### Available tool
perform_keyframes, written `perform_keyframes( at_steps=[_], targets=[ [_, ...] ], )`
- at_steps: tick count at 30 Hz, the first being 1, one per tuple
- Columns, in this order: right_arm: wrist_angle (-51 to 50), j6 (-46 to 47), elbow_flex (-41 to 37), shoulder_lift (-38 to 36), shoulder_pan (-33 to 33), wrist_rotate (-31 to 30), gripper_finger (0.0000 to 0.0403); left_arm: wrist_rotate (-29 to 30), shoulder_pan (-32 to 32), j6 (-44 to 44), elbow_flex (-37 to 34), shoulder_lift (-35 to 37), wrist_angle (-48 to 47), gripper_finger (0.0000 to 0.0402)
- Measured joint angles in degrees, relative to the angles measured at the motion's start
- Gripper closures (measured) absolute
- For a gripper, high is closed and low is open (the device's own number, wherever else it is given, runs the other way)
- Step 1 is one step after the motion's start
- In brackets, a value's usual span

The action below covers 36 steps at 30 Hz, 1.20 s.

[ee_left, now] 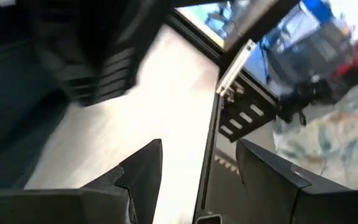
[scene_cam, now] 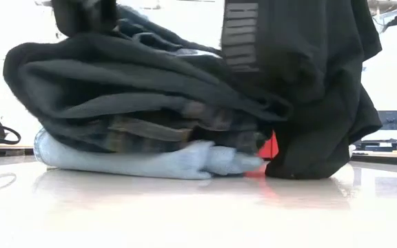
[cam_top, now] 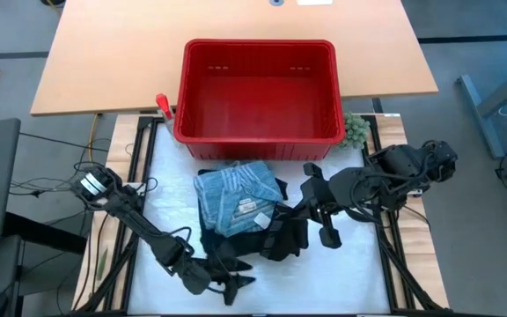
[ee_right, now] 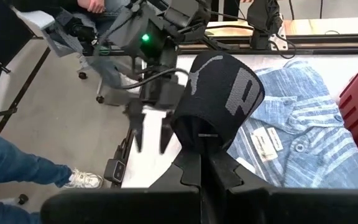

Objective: Fold Laundry from Bin
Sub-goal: Fold the black underwear

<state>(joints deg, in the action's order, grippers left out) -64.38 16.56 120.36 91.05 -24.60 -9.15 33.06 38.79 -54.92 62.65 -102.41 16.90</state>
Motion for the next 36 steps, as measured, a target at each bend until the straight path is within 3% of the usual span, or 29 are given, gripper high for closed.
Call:
perform_keyframes(
  at_steps=[4,9,17,29,36],
  targets=[
    [0.04,0.14,0.0,-0.16,0.05,0.06,0.0381,-2.89,-1.52,1.94,7.22,-4.62,-9.08,0.0209],
    [0.24,2.31,0.0,-1.03,-0.1,0.28,0.0377,-5.62,-2.84,-4.49,11.37,-8.14,-14.37,0.0209],
    [2.67,4.02,0.0,-2.78,-3.35,0.24,0.0378,5.27,-3.74,-4.76,11.37,-8.33,-15.7,0.0209],
    [3.51,4.01,0.0,-3.11,-6.33,0.2,0.0376,12.41,-5.66,-0.59,11.3,-8.33,-13.59,0.0209],
    [3.74,4.37,0.0,-4.05,-7.55,0.07,0.0378,10.76,-5.71,15.43,11.26,-8.33,1.55,0.0229]
  ],
)
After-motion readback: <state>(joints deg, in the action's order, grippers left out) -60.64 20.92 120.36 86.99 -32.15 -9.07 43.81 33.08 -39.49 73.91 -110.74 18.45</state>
